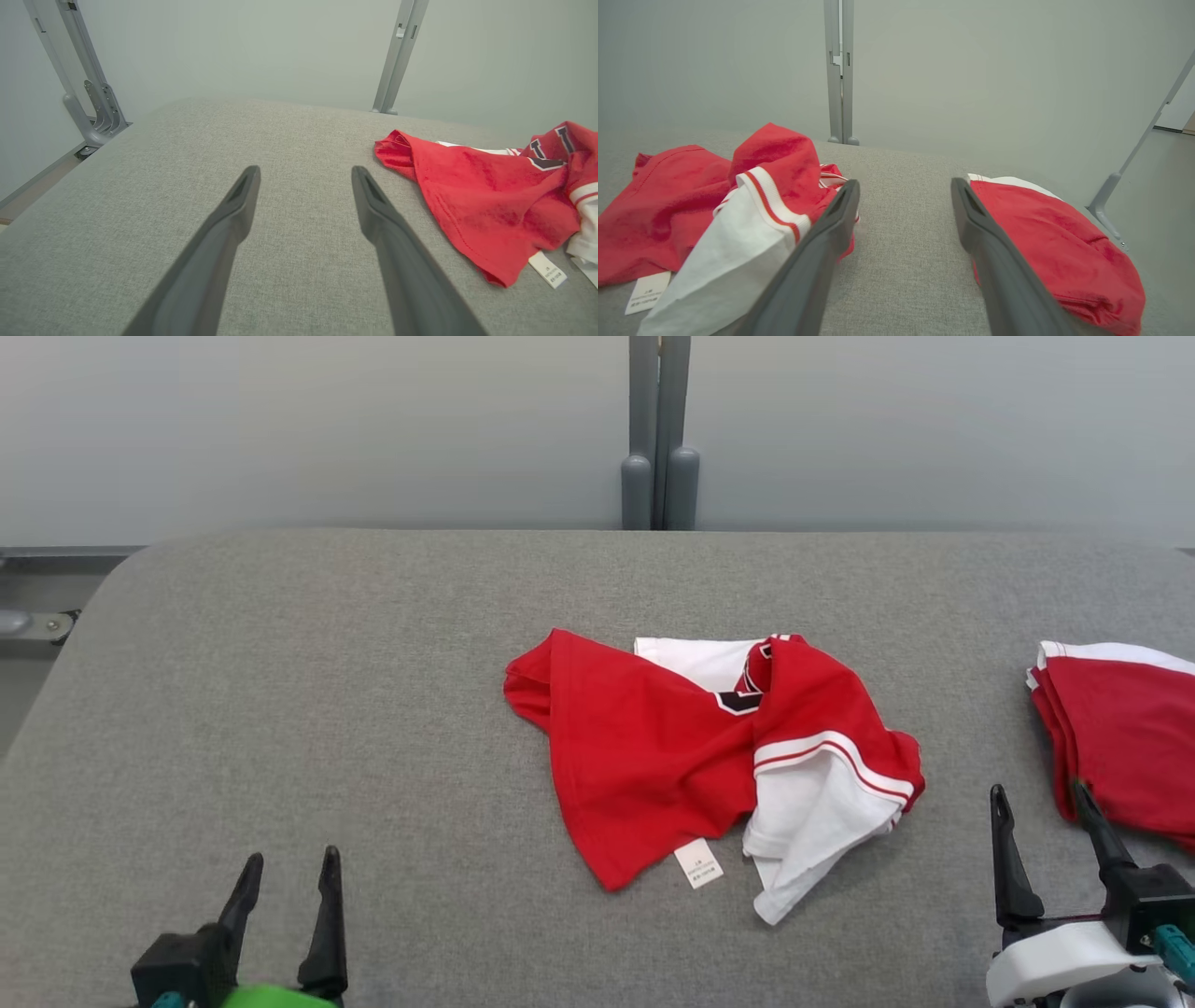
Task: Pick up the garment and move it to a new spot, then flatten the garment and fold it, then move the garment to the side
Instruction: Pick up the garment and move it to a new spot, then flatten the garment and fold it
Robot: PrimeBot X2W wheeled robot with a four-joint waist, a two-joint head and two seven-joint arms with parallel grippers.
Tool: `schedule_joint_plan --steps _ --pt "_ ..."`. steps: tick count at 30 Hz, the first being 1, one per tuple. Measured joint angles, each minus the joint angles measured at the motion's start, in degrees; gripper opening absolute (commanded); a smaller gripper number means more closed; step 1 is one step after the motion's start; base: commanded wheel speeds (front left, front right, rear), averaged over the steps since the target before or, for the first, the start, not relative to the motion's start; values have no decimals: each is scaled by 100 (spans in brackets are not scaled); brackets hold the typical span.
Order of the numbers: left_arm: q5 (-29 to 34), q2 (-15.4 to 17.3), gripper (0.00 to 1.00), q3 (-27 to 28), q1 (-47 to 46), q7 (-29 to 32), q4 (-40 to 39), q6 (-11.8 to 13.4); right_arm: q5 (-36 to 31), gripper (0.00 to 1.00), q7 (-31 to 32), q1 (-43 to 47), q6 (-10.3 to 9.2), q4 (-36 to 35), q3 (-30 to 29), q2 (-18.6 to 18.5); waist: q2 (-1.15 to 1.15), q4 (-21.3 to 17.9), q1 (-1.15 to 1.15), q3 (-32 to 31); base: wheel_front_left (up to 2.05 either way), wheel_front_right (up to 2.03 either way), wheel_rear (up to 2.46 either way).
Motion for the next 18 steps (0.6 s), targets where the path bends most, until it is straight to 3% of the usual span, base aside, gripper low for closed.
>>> schedule_joint_plan --steps 10,18 --pt "975 -670 100 1527 1024 0 304 -1616 85 100 0 305 0 254 -154 42 0 162 0 -135 0 0 0" --pt "1633 -1213 100 2304 1241 -1 628 -2453 94 100 1 314 0 318 -250 49 0 69 0 -152 0 0 0"
